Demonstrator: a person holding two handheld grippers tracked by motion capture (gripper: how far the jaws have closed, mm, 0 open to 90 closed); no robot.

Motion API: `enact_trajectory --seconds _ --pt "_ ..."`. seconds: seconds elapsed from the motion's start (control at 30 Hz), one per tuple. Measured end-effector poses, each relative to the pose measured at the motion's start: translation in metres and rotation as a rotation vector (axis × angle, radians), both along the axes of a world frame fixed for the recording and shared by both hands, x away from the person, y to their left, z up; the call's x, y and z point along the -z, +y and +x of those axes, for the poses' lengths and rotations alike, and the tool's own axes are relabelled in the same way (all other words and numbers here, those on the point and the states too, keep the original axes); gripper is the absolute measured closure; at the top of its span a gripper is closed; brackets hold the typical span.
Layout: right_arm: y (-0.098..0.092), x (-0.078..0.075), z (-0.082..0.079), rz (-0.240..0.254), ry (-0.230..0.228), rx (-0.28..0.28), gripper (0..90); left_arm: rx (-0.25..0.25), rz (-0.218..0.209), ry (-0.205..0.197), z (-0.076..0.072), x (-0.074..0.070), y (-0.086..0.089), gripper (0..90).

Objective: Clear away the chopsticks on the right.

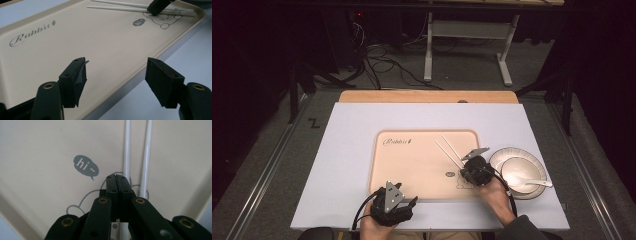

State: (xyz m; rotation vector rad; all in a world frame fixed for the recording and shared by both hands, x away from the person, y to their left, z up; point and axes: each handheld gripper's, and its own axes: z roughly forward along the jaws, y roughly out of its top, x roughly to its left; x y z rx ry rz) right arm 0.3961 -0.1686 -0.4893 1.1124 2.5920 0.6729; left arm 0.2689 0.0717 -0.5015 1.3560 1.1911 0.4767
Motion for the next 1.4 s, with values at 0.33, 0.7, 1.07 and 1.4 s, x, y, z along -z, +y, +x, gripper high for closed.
enact_trajectory --seconds 0.33,0.7,1.07,1.4 --pt "-0.004 0.0 0.006 0.004 0.001 0.032 89.9 -0.01 0.011 0.007 -0.001 0.001 0.002 33.5" --pt "-0.005 0.0 0.007 0.017 -0.007 0.038 83.8 -0.016 0.002 0.005 0.0 0.001 0.004 33.5" --pt "-0.007 -0.007 0.001 0.077 -0.047 0.02 72.2 -0.01 0.0 0.012 0.001 0.001 0.003 33.3" --pt "-0.008 -0.011 -0.004 0.104 -0.067 0.003 64.4 0.007 0.008 0.019 0.002 0.003 0.0 33.2"
